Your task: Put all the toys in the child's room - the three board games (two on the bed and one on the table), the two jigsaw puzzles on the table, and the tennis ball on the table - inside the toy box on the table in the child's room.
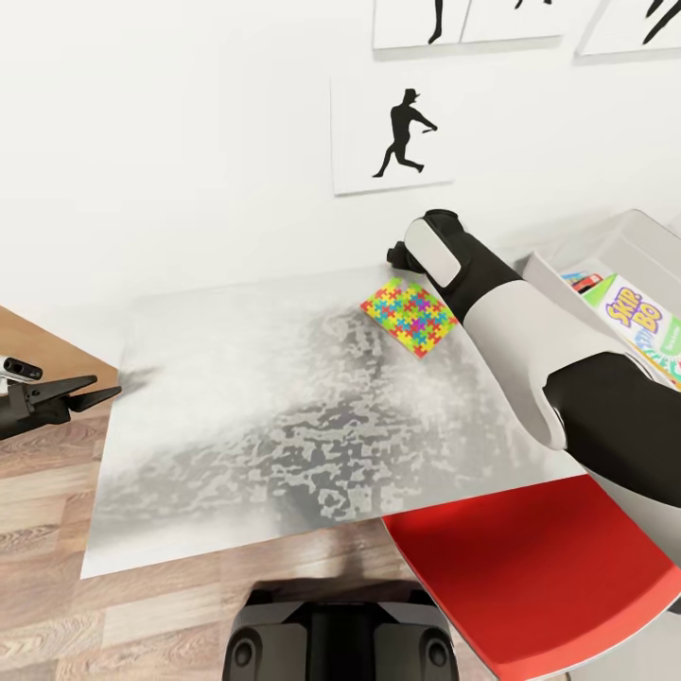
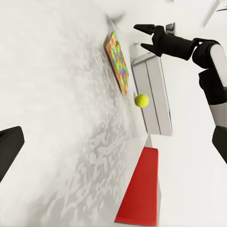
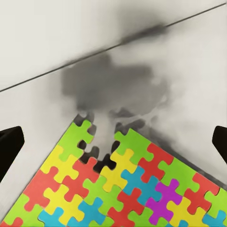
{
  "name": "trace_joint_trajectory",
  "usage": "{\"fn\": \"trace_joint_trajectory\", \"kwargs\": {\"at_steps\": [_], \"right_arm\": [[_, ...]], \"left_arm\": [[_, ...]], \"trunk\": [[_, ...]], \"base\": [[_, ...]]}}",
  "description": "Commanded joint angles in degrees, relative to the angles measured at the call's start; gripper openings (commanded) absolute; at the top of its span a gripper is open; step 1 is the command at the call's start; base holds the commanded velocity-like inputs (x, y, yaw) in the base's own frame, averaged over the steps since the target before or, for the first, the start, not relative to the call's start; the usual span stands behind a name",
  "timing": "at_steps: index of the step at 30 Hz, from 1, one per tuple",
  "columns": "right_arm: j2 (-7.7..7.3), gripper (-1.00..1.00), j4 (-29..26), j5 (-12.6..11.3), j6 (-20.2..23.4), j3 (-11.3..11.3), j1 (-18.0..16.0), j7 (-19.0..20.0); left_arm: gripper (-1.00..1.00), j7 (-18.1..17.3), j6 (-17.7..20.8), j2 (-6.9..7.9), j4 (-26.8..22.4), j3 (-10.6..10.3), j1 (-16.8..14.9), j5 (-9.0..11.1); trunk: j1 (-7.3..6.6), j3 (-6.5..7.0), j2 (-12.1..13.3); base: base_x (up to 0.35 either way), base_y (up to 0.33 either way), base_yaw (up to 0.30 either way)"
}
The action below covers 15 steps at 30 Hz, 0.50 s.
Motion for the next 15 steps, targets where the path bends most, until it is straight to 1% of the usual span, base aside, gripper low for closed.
{"fn": "trace_joint_trajectory", "kwargs": {"at_steps": [1,15], "right_arm": [[-0.05,1.00,-0.04,-0.53,0.17,0.46,-0.07,-0.45],[-0.05,1.00,0.03,-0.61,0.18,0.45,-0.11,-0.39]], "left_arm": [[1.00,-0.22,0.61,0.02,-0.01,-0.03,-0.02,0.00],[1.00,-0.22,0.63,0.06,0.12,-0.03,-0.01,0.07]], "trunk": [[0.03,-0.13,-0.09],[0.03,-0.89,-0.09]], "base": [[0.000,0.000,0.000],[0.000,0.000,0.000]]}}
